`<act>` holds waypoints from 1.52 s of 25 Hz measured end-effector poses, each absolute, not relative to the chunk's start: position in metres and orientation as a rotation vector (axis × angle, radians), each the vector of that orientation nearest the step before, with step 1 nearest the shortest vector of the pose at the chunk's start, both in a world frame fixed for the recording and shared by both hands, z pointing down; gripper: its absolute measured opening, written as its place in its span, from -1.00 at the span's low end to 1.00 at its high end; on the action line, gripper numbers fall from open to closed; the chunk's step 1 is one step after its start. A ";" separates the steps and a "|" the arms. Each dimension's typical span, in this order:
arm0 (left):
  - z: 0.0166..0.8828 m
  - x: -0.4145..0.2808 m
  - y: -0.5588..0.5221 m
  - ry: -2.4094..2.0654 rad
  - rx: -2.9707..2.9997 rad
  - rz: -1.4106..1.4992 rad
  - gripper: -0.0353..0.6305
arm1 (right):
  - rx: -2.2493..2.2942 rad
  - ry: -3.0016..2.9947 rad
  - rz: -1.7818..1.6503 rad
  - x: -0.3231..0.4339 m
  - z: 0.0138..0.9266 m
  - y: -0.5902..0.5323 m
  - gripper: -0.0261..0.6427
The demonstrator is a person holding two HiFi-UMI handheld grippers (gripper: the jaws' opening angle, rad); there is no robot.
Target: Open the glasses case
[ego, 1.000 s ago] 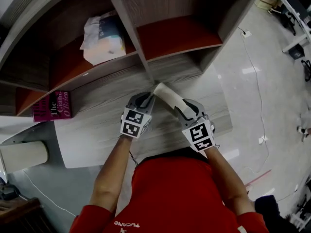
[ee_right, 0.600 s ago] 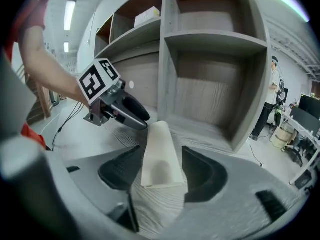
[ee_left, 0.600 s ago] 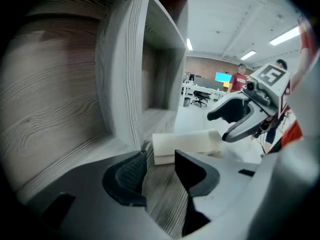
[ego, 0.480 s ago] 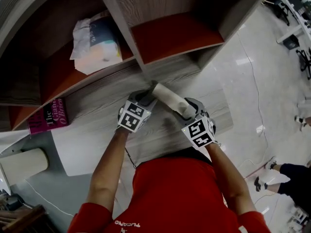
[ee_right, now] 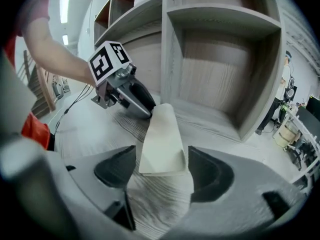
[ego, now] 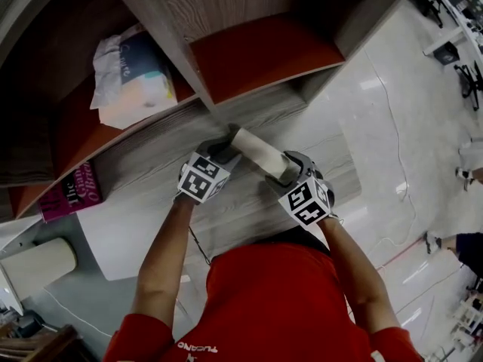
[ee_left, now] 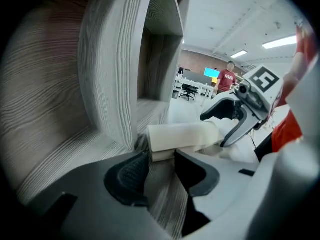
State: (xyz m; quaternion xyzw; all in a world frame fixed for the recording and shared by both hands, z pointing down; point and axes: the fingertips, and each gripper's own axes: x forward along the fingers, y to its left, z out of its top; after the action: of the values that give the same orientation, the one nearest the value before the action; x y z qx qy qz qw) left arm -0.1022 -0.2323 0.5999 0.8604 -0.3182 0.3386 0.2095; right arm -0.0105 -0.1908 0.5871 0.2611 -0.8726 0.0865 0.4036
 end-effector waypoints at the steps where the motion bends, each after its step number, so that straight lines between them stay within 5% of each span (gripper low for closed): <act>1: 0.600 -0.101 -0.232 -0.873 2.395 0.940 -0.43 | 0.649 -2.196 0.215 -0.011 0.589 -0.190 0.06; 17: 0.601 -0.100 -0.230 -0.845 2.397 0.933 -0.49 | 0.603 -2.308 0.385 -0.005 0.576 -0.200 -0.09; 33: 0.601 -0.100 -0.230 -0.867 2.378 0.962 -0.49 | 0.821 -2.399 0.342 0.018 0.547 -0.239 -0.78; 38: 0.600 -0.099 -0.230 -0.874 2.373 0.971 -0.49 | 0.907 -2.372 0.341 0.028 0.552 -0.256 -0.80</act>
State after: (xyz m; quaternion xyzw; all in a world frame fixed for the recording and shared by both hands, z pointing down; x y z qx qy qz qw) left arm -0.0994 -0.2304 0.5999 0.8556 -0.3152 0.3501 0.2145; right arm 0.0280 -0.2556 0.5519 0.3393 -0.8871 0.1275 0.2858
